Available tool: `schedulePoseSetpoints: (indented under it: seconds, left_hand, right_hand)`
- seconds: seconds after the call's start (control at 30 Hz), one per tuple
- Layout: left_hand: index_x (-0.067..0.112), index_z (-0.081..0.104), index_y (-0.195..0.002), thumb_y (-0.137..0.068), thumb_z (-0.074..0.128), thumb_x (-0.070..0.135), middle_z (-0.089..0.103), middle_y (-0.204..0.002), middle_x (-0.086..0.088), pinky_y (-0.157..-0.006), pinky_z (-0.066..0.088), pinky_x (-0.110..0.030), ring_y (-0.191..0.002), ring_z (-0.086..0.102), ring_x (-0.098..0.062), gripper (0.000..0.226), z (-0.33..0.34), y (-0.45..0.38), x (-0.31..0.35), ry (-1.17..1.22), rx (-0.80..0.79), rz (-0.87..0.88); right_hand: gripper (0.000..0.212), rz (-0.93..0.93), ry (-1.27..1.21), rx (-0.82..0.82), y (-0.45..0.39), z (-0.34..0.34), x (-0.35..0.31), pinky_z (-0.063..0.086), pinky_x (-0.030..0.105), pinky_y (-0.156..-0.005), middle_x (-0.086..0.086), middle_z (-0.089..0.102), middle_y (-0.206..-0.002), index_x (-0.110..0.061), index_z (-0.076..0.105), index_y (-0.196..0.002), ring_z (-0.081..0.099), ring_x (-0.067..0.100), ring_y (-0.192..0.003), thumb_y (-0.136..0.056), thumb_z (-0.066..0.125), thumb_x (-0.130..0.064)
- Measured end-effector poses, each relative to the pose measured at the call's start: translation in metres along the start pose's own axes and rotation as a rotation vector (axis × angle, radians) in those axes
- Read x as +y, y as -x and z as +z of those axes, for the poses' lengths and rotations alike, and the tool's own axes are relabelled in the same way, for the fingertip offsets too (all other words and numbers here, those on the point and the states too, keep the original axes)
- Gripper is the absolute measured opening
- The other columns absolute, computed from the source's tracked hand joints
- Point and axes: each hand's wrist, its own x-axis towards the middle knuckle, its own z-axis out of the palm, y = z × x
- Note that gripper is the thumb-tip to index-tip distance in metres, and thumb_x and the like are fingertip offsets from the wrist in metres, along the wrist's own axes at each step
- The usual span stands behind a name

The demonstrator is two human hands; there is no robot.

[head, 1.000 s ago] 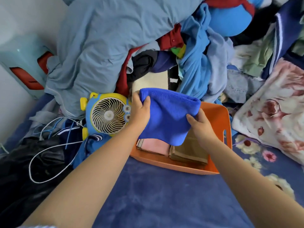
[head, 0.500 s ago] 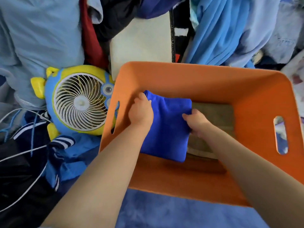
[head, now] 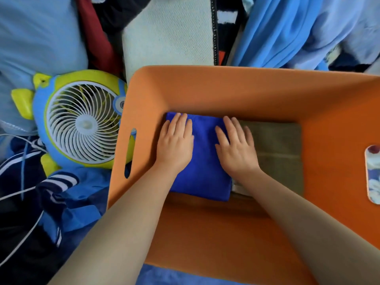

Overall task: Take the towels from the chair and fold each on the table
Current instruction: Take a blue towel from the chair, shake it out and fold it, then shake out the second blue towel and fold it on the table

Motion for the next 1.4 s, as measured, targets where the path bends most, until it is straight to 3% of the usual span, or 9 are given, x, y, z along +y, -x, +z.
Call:
schedulePoseSetpoints:
  seconds: [0.03, 0.1, 0.17, 0.27, 0.5, 0.77, 1.07, 1.3, 1.4]
  left_hand:
    - [0.001, 0.054, -0.128, -0.09, 0.036, 0.029, 0.051, -0.136, -0.018, -0.104, 0.041, -0.038, -0.129, 0.049, -0.028, 0.051, 0.0, 0.003, 0.003, 0.034, -0.1, -0.022]
    - [0.009, 0.015, -0.149, -0.098, 0.03, 0.041, 0.008, -0.158, -0.013, -0.119, 0.009, -0.035, -0.147, 0.008, -0.023, 0.062, 0.005, 0.011, 0.003, 0.086, -0.353, -0.077]
    - [0.015, -0.001, -0.15, -0.099, 0.027, 0.044, -0.01, -0.158, -0.01, -0.119, -0.002, -0.034, -0.147, -0.008, -0.021, 0.065, 0.009, 0.015, 0.0, 0.119, -0.429, -0.133]
    - [0.015, -0.004, -0.15, -0.099, 0.026, 0.044, -0.013, -0.157, -0.011, -0.119, -0.004, -0.034, -0.147, -0.01, -0.022, 0.066, 0.015, 0.014, 0.0, 0.127, -0.431, -0.154]
    - [0.015, -0.002, -0.15, -0.099, 0.026, 0.043, -0.007, -0.158, -0.01, -0.119, 0.002, -0.039, -0.147, -0.005, -0.023, 0.064, -0.006, 0.002, 0.007, 0.088, -0.526, -0.189]
    - [0.01, 0.044, -0.126, -0.096, 0.043, 0.02, 0.04, -0.136, -0.009, -0.104, 0.031, -0.038, -0.132, 0.034, -0.026, 0.032, -0.085, 0.011, 0.021, 0.012, -0.446, -0.104]
    - [0.008, 0.049, -0.124, -0.094, 0.045, 0.016, 0.044, -0.132, -0.011, -0.1, 0.035, -0.039, -0.127, 0.038, -0.027, 0.032, -0.248, 0.043, 0.057, -0.066, -0.248, -0.064]
    - [0.009, 0.048, -0.128, -0.093, 0.045, 0.018, 0.045, -0.132, -0.01, -0.099, 0.036, -0.039, -0.126, 0.039, -0.028, 0.036, -0.366, 0.122, 0.1, -0.084, -0.138, -0.025]
    - [0.01, 0.047, -0.128, -0.092, 0.046, 0.016, 0.045, -0.132, -0.011, -0.099, 0.036, -0.04, -0.126, 0.04, -0.029, 0.036, -0.409, 0.155, 0.117, -0.097, -0.108, 0.009]
  right_hand:
    - [0.059, -0.021, -0.01, -0.087, 0.002, 0.004, 0.0, 0.025, 0.05, -0.111, 0.018, 0.023, -0.152, -0.007, 0.035, -0.14, 0.022, 0.032, -0.142, -0.09, 0.024, -0.035]
    - [0.059, 0.004, -0.043, -0.259, 0.005, 0.012, 0.002, 0.001, 0.045, -0.117, 0.006, -0.01, -0.157, -0.015, 0.004, -0.148, -0.011, 0.024, -0.145, -0.097, 0.016, -0.043]
    - [0.061, 0.009, 0.006, -0.281, 0.005, 0.013, 0.0, -0.004, 0.044, -0.117, 0.003, -0.019, -0.156, -0.017, -0.006, -0.148, -0.018, 0.023, -0.144, -0.098, 0.019, -0.042]
    - [0.062, 0.018, 0.034, -0.328, 0.001, 0.014, -0.003, -0.004, 0.043, -0.117, 0.004, -0.022, -0.155, -0.017, -0.01, -0.147, -0.02, 0.023, -0.143, -0.098, 0.018, -0.043]
    - [0.058, 0.025, -0.027, -0.388, -0.002, -0.003, -0.002, -0.001, 0.041, -0.118, 0.001, -0.019, -0.156, -0.019, -0.005, -0.148, -0.018, 0.021, -0.144, -0.099, 0.02, -0.04]
    - [0.052, 0.028, -0.065, -0.373, 0.032, -0.066, -0.003, 0.004, 0.038, -0.118, 0.003, -0.003, -0.158, -0.016, 0.012, -0.148, -0.007, 0.019, -0.146, -0.1, 0.025, -0.032]
    - [0.049, -0.044, -0.07, -0.084, 0.113, -0.2, -0.015, 0.008, 0.04, -0.117, 0.003, 0.01, -0.157, -0.017, 0.022, -0.146, 0.0, 0.021, -0.146, -0.099, 0.03, -0.028]
    - [0.047, -0.073, 0.033, 0.146, 0.228, -0.301, -0.024, 0.013, 0.037, -0.115, 0.004, 0.021, -0.154, -0.013, 0.029, -0.142, 0.01, 0.022, -0.145, -0.097, 0.035, -0.026]
    - [0.046, -0.04, 0.067, 0.248, 0.281, -0.334, -0.028, 0.018, 0.035, -0.112, 0.005, 0.03, -0.149, -0.012, 0.037, -0.137, 0.019, 0.021, -0.141, -0.094, 0.028, -0.028]
